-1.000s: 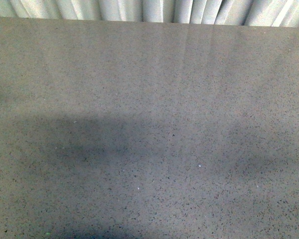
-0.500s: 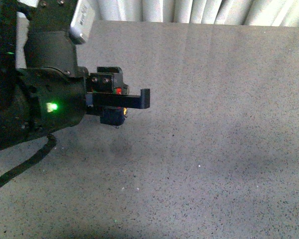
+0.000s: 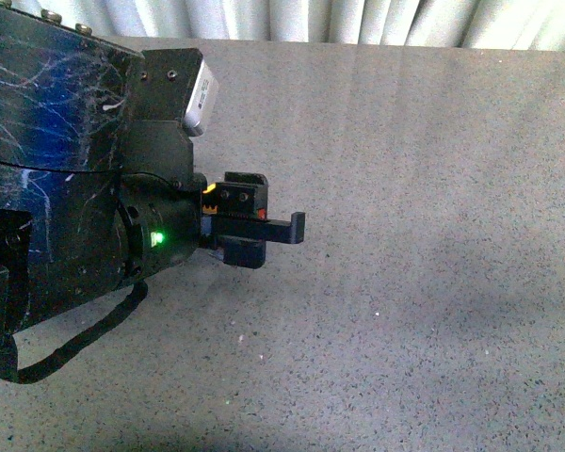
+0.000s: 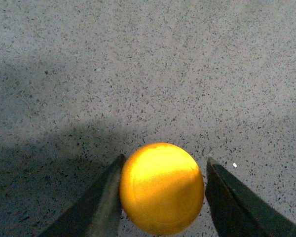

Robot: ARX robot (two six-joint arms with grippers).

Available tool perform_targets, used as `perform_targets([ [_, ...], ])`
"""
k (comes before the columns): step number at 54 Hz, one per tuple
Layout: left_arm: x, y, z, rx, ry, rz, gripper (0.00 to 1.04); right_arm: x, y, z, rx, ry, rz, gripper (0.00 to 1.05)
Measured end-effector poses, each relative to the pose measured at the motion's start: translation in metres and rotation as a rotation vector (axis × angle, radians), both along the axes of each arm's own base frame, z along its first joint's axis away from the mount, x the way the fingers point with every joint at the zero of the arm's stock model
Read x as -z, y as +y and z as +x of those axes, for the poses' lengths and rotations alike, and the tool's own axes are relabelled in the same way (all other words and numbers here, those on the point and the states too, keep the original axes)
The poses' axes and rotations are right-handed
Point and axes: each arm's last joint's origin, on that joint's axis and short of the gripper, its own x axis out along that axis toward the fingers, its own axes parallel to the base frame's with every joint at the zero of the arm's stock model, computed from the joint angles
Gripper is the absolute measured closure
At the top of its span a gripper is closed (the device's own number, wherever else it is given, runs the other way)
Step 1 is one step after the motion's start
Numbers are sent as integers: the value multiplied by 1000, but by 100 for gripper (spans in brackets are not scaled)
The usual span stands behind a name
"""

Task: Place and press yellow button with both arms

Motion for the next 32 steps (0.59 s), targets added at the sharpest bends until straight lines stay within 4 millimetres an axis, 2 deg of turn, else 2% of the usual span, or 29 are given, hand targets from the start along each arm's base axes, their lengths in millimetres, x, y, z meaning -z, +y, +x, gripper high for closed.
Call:
perform_targets([
  [6,1,1,-2,-2,3,-4,37,0,0,0,0,0,0,9],
  [14,-2,12,-13,-10,4,-15,8,0,0,0,0,0,0,9],
  [22,-14,31,-19,-44,-19,-40,9,0,0,0,0,0,0,9],
  [32,-36,69,-21,-118,-34,-99,9,0,0,0,0,0,0,9],
])
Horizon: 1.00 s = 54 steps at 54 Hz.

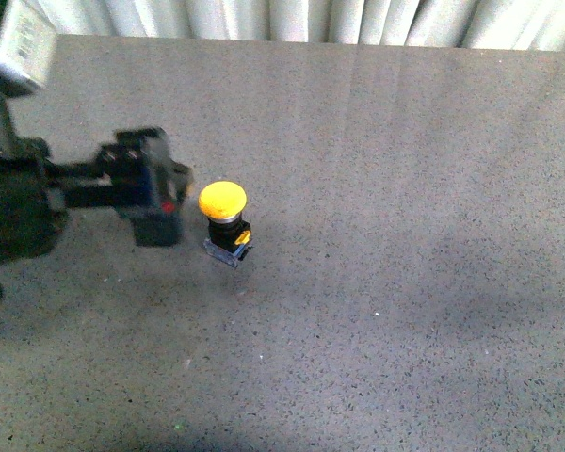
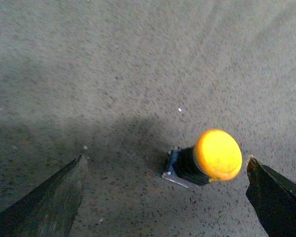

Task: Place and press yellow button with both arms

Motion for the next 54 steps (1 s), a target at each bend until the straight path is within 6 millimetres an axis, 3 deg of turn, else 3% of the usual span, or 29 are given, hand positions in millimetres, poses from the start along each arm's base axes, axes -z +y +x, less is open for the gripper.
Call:
perform_targets([
  [10,-41,46,8,-128,-74,-86,9,0,0,0,0,0,0,9],
  [16,-63,68,0,-320,-413,77,28,0,0,0,0,0,0,9],
  [24,-79,91,-39,-352,-536,188,56,0,0,0,-15,20,12,9],
  [29,-76,92,-53,-346,-545,205,73,-3,-6,6,-120,387,156,9],
  [32,-70,92,-62,-334,-535,214,87,-21,-15,22,-114,442,185,9],
  [37,-66,92,-73,-339,-530,216,104,-47,-23,61,-111,413,88,9],
  [46,-63,92,-88,-337,-537,222,103,-41,-4,128,-226,472,-68,9],
  [54,-56,92,-99,-338,-550,220,103,-28,38,180,-357,542,-167,9],
])
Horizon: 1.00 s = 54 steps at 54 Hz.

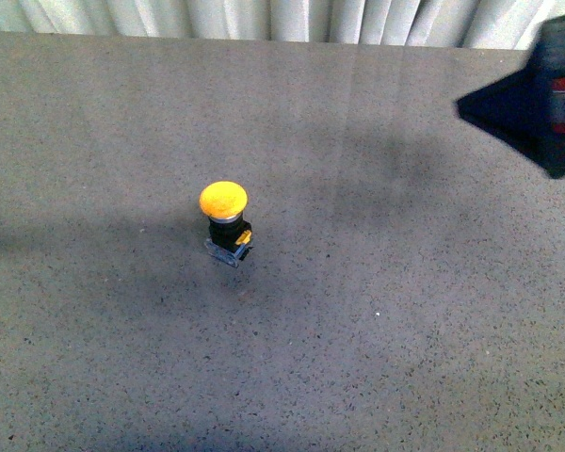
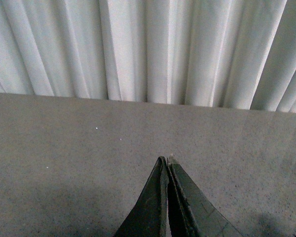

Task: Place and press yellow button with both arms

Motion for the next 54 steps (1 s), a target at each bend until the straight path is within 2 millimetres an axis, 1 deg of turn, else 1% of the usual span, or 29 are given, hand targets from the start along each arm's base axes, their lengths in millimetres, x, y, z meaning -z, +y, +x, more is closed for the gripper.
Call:
perform_targets([
  [1,2,0,-2,0,-2,0,103,1,10,9,-27,0,-17,9],
  [2,4,0,-3,0,4,0,103,1,16,13,-43,0,-24,9],
  [4,7,0,-7,0,19,0,103,1,35,26,-108,2,-38,9],
  [6,8,0,-9,0,23,0,103,2,49,35,-144,9,-46,9],
  [7,8,0,-9,0,24,0,103,2,50,36,-149,9,-48,9],
  [8,8,0,-11,0,23,0,103,3,61,42,-171,11,-57,9],
  [9,7,0,-12,0,20,0,103,4,67,46,-181,16,-61,9],
  [11,6,0,-13,0,14,0,103,6,75,50,-200,24,-64,13],
  [13,5,0,-15,0,10,0,103,8,85,54,-222,38,-68,19],
  [17,4,0,-18,0,6,0,103,13,98,59,-249,50,-75,30],
  [22,2,0,-23,0,2,0,103,21,116,63,-293,78,-83,51],
  [26,1,0,-26,0,-1,0,103,22,124,63,-316,90,-83,63],
  [28,1,0,-27,0,-4,0,103,23,127,64,-328,99,-83,72],
  [37,0,0,-32,0,-6,0,103,26,132,65,-351,137,-65,95],
  [39,0,0,-33,0,-7,0,103,29,133,66,-353,150,-61,103],
  [48,-1,0,-38,0,-7,0,103,43,136,66,-370,214,-42,103],
  [54,-1,0,-41,0,-8,0,103,44,139,64,-382,232,-16,103],
])
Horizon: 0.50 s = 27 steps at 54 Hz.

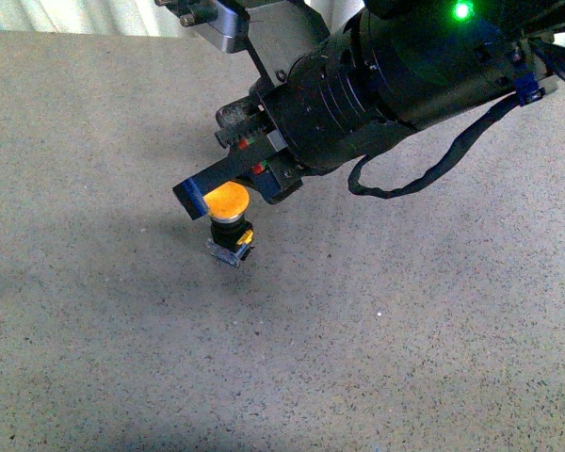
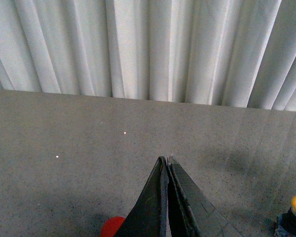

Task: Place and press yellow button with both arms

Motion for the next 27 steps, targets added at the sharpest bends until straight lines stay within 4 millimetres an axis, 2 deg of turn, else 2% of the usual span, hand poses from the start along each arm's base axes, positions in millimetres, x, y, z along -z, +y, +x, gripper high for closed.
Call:
perform_targets([
  [20,1,0,-6,0,0,0,103,9,4,0,1,36,-10,103],
  [27,4,0,-16,0,14,0,103,15,5,4,17,51,-18,103],
])
